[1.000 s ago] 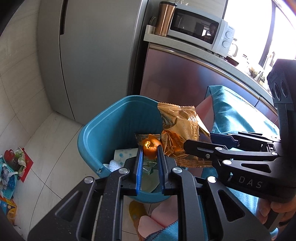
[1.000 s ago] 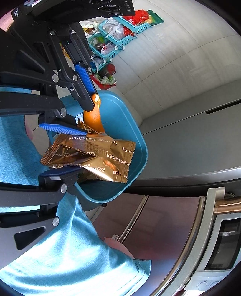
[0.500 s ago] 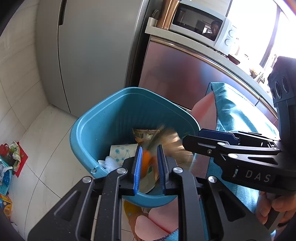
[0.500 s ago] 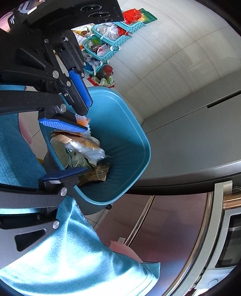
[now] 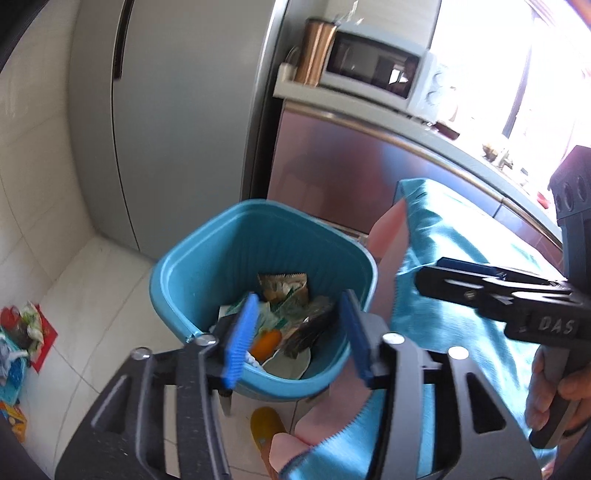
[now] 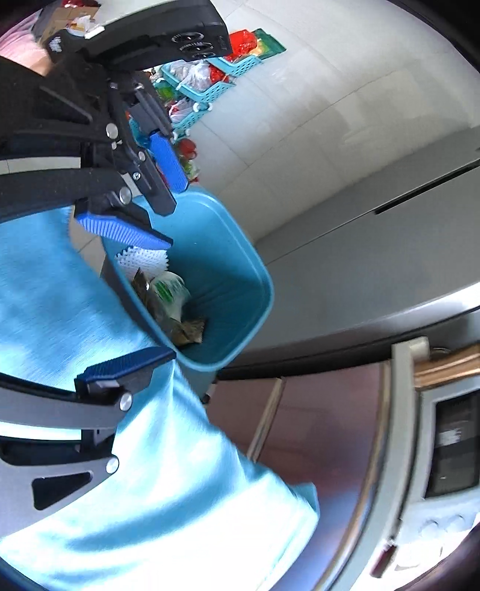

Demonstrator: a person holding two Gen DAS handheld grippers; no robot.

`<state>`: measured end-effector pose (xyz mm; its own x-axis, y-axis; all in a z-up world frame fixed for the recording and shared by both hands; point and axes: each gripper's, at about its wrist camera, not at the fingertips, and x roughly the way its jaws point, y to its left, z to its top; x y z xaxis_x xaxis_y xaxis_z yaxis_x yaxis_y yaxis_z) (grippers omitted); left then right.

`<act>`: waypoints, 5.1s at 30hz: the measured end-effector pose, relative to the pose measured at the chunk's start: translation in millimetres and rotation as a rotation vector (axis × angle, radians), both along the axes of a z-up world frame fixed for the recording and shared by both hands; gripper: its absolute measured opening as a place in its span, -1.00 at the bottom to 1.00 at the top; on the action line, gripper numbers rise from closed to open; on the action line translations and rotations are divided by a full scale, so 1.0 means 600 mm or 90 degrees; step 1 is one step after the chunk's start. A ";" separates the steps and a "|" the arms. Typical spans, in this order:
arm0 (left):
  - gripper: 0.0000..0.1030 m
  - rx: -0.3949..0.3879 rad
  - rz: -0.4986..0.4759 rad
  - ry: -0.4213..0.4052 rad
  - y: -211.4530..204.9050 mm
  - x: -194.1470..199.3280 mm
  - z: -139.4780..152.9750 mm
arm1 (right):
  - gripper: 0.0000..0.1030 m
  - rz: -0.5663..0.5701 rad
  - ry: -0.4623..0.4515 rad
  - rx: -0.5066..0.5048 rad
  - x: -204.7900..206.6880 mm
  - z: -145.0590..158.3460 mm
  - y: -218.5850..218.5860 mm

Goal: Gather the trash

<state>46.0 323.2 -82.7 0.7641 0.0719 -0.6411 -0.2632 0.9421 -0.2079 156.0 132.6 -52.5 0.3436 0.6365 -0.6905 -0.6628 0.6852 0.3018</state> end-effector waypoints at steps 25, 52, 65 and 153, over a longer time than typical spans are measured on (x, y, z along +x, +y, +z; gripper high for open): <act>0.89 0.070 -0.084 -0.190 -0.256 -0.119 0.131 | 0.87 -0.322 -0.272 0.021 -0.238 0.073 -0.357; 0.89 0.130 -0.155 -0.265 -0.390 -0.157 0.145 | 0.87 -0.441 -0.347 0.014 -0.328 0.075 -0.472; 0.89 0.147 -0.153 -0.277 -0.402 -0.162 0.149 | 0.87 -0.451 -0.354 0.022 -0.336 0.076 -0.490; 0.89 0.153 -0.143 -0.277 -0.410 -0.160 0.144 | 0.87 -0.474 -0.356 0.016 -0.332 0.073 -0.494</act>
